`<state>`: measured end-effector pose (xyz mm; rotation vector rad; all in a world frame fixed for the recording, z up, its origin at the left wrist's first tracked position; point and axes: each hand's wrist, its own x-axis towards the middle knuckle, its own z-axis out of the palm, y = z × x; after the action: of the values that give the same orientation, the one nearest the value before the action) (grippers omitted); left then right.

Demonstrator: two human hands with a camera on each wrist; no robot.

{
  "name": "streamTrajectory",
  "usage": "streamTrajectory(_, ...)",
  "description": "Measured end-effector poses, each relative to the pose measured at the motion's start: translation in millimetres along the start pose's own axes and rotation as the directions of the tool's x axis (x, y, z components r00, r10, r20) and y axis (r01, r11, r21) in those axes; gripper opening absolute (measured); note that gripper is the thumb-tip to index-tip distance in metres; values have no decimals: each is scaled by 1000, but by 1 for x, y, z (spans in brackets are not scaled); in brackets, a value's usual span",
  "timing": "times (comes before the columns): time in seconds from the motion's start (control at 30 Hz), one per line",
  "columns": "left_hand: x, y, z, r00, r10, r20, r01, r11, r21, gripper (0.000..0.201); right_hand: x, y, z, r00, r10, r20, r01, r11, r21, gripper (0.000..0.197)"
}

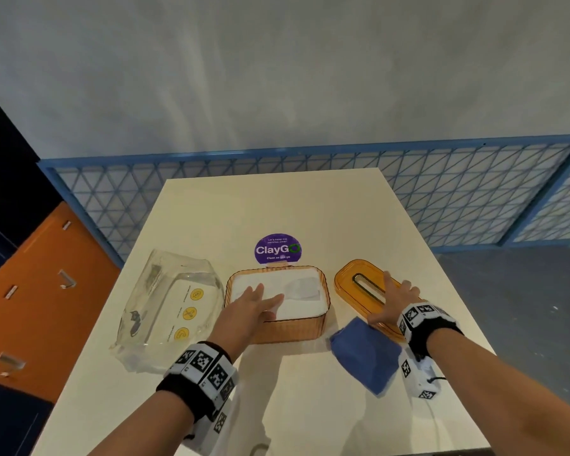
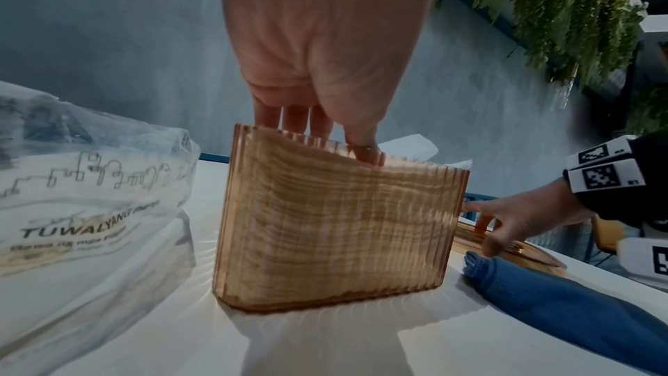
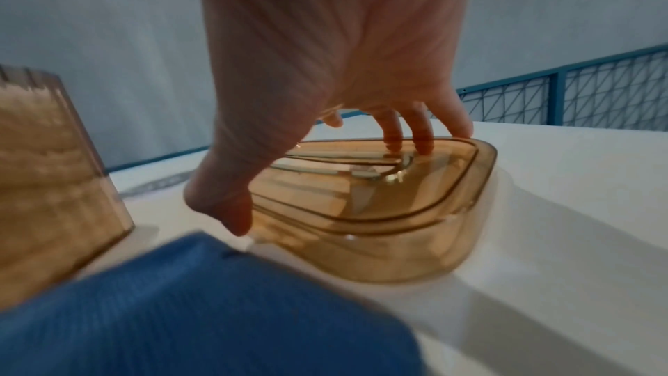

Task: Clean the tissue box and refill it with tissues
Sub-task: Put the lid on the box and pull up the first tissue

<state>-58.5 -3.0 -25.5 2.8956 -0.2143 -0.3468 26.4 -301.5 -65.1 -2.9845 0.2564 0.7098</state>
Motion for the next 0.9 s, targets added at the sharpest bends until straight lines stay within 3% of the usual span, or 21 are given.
streamTrajectory(0.07,0,-1,1,1000,5,-15,-5,1000,-4,47,-4,-6,-12,996,-83,-36,88,981,171,125)
streamTrajectory(0.17,-1,0,0,1000,6,-21,-6,1000,-23,46,-17,-27,-40,943,-318,-98,330,852,407,127)
streamTrajectory(0.33,-5,2,-1,997,15,-74,-18,999,-44,45,-52,-76,-66,781,-621,-69,607,729,317,130)
streamTrajectory(0.47,-9,1,0,994,-24,-104,-3,967,-253,40,-69,-101,-65,725,-689,14,678,717,164,128)
streamTrajectory(0.6,-10,-3,2,980,-46,-194,1,974,-228,34,-69,-111,-62,712,-700,50,696,713,77,128)
streamTrajectory(0.7,-20,-12,5,949,50,-312,-81,993,-89,32,-69,-115,-58,702,-711,49,711,703,20,129)
streamTrajectory(0.77,-30,-25,14,916,-11,-400,-15,998,-62,36,-67,-118,-53,686,-727,40,728,684,-49,129)
streamTrajectory(0.83,-41,-34,22,873,-144,-466,-5,953,-303,40,-66,-121,-47,675,-737,33,735,669,-110,131)
streamTrajectory(0.9,-47,-34,18,857,-289,-428,-18,811,-584,39,-66,-125,-44,677,-735,39,731,664,-158,131)
